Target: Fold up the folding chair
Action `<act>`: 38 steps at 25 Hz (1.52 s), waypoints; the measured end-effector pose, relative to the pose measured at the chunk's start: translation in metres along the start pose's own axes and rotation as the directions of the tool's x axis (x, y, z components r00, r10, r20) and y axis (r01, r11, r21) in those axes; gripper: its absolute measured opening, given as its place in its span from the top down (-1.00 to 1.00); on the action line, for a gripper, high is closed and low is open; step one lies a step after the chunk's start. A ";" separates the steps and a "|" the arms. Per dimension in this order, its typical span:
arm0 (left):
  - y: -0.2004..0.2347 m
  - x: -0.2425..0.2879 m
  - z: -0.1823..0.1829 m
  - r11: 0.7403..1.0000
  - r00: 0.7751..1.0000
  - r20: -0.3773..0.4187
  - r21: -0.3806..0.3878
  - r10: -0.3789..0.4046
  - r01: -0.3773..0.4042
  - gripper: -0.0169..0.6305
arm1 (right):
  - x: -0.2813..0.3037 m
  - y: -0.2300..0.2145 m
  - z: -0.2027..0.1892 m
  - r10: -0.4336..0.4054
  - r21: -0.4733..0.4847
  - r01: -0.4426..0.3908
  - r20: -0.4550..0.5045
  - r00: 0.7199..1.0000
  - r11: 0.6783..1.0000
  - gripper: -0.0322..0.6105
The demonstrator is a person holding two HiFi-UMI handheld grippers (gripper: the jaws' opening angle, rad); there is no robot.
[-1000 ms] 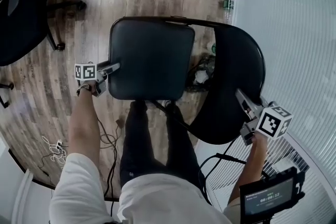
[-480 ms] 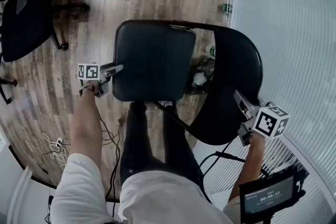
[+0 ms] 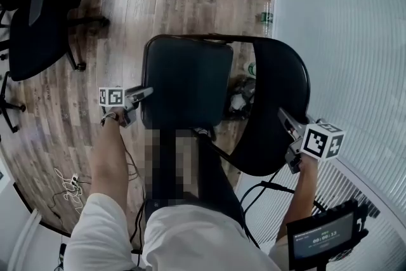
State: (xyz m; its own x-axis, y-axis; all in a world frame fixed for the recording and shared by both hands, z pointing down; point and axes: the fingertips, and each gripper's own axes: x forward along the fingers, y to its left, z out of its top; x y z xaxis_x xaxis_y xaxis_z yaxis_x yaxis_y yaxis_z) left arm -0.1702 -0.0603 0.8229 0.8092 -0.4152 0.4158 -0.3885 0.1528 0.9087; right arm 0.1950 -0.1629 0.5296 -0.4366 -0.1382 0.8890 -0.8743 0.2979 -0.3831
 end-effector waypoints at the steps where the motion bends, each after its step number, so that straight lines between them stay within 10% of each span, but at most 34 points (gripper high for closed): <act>1: -0.004 0.002 -0.001 1.000 1.000 0.002 0.001 -0.001 0.001 0.08 | -0.001 -0.003 0.000 -0.002 -0.001 0.002 0.000 1.000 1.000 0.69; 38: -0.102 0.036 -0.016 0.997 0.997 0.063 0.062 -0.051 0.047 0.12 | -0.024 -0.031 0.003 -0.037 -0.011 0.037 0.002 0.999 0.999 0.68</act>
State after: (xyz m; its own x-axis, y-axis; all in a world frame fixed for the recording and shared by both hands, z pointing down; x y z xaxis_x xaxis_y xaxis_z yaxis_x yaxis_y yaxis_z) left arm -0.0945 -0.0761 0.7459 0.7986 -0.4779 0.3660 -0.3767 0.0775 0.9231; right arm 0.2320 -0.1721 0.5192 -0.4045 -0.1508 0.9020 -0.8875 0.3027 -0.3474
